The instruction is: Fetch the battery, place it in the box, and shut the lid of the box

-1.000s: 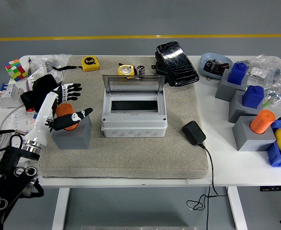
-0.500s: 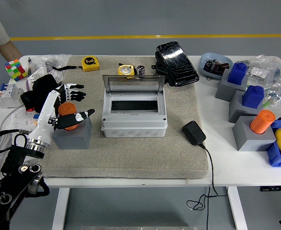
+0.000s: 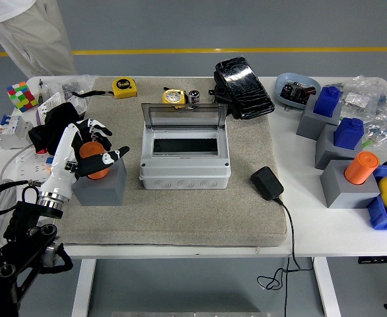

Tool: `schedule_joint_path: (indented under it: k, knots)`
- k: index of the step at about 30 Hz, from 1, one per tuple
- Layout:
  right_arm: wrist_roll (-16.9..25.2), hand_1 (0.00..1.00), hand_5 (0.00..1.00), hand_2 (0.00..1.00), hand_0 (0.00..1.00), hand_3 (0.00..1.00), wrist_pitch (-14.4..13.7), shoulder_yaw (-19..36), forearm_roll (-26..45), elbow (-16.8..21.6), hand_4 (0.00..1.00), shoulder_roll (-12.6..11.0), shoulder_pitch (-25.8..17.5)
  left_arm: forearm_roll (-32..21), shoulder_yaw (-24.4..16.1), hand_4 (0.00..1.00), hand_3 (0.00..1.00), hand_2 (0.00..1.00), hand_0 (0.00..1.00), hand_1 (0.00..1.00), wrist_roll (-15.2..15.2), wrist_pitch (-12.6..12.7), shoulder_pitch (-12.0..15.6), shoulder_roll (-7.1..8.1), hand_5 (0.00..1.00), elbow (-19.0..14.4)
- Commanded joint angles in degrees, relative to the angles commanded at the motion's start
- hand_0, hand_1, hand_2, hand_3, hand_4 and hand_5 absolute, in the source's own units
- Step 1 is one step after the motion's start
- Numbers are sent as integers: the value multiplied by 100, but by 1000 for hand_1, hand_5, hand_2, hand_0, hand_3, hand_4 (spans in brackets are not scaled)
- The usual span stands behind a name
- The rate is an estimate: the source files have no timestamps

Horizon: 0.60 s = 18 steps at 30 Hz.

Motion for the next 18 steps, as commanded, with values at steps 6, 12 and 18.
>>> schedule_joint_path:
  k: [6,12,18]
  knots:
    - [-1,631,443,632,660,544,0,-18,18,-2,937,-4,18,-96,27,980,272,204,96,118,-70,17,-33,5,2,-5]
    - [-2,631,442,633,660,544,-3,-55,31,0,937,-11,35,-214,109,953,250,179,68,75,-178,56,-70,14,2,-6]
    - [1,631,443,632,660,544,-10,-75,35,-3,937,-7,16,-232,169,939,225,166,58,53,-228,89,-83,14,2,4]
